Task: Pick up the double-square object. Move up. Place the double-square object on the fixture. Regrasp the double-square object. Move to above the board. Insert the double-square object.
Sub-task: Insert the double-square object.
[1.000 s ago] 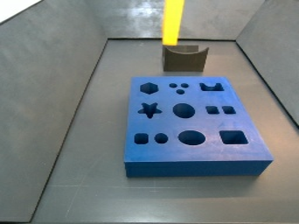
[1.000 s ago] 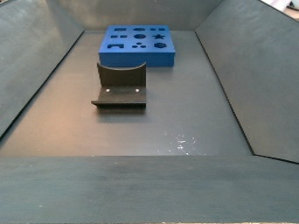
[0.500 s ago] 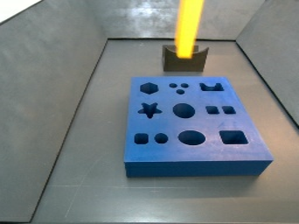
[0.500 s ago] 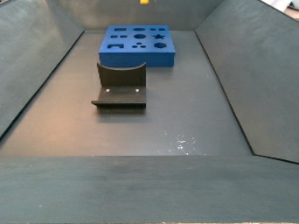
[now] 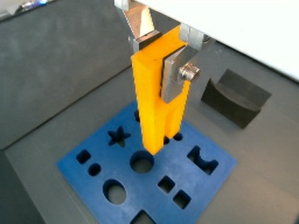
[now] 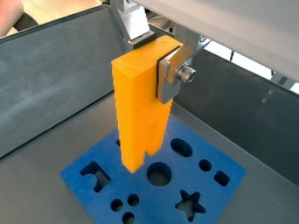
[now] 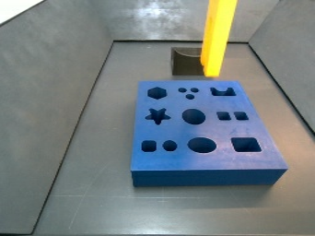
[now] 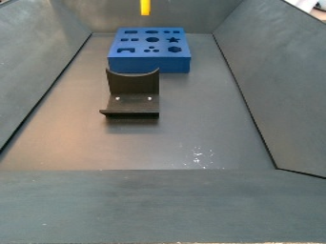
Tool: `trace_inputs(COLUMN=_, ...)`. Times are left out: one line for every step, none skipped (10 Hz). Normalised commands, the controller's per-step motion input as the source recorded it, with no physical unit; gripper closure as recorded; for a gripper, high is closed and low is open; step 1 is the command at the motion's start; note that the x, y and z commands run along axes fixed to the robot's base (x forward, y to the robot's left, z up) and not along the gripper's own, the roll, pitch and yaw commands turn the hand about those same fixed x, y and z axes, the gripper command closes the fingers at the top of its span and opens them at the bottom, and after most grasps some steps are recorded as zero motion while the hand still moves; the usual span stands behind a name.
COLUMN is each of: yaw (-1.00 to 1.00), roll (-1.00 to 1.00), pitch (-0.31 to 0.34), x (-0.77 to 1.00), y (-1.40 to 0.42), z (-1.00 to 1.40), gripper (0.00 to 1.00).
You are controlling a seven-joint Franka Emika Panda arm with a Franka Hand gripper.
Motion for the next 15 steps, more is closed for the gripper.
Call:
trace_inputs(yaw=0.00, roll=-0.07, pitch=-0.050, x=1.00, y=0.00, z=-0.25, gripper=1.00)
trace_inputs(yaw=0.00, roll=-0.07, pitch=-0.041, x=1.00, y=0.00, z=-0.26, gripper=1.00)
trace_inputs(yaw=0.00, roll=-0.06, pitch=-0.029, x=1.00, y=-0.03, z=-0.28, gripper=1.00)
trace_inputs(yaw=0.00, roll=-0.04, pitch=-0.011, x=1.00, y=-0.09, z=-0.29, gripper=1.00)
trace_inputs(yaw=0.00, roll=-0.02, pitch=0.000, x=1.00, y=-0.13, z=-0.30, gripper=1.00)
trace_inputs(yaw=0.00, roll=0.00, pitch=0.000, x=1.00, y=-0.17, z=-0.31, gripper=1.00)
trace_inputs(yaw=0.00, roll=0.00, pitch=0.000, x=1.00, y=-0.18, z=-0.31, gripper=1.00)
trace_inputs(yaw=0.00, roll=0.01, pitch=0.031, x=1.00, y=-0.17, z=-0.30, gripper=1.00)
trace_inputs(yaw=0.00, roll=0.00, pitch=0.077, x=0.83, y=-0.15, z=-0.12, gripper=1.00)
trace_inputs(yaw=0.14, roll=0.00, pitch=-0.073, x=-0.13, y=-0.06, z=0.00, gripper=1.00)
trace_inputs(yaw=0.00, roll=0.00, pitch=-0.014, x=0.00, y=0.00, z=0.00, gripper=1.00)
trace_inputs(yaw=-0.59, roll=0.00, pitch=0.044, x=0.13, y=-0.08, z=-0.01, gripper=1.00)
trace_inputs(yaw=-0.98, roll=0.00, pitch=0.020, x=0.00, y=-0.03, z=-0.04, gripper=1.00)
trace_inputs(yaw=-1.00, roll=0.00, pitch=0.000, x=0.00, y=0.00, z=-0.04, gripper=1.00)
trace_inputs(yaw=-1.00, roll=0.00, pitch=0.000, x=0.00, y=0.00, z=-0.04, gripper=1.00)
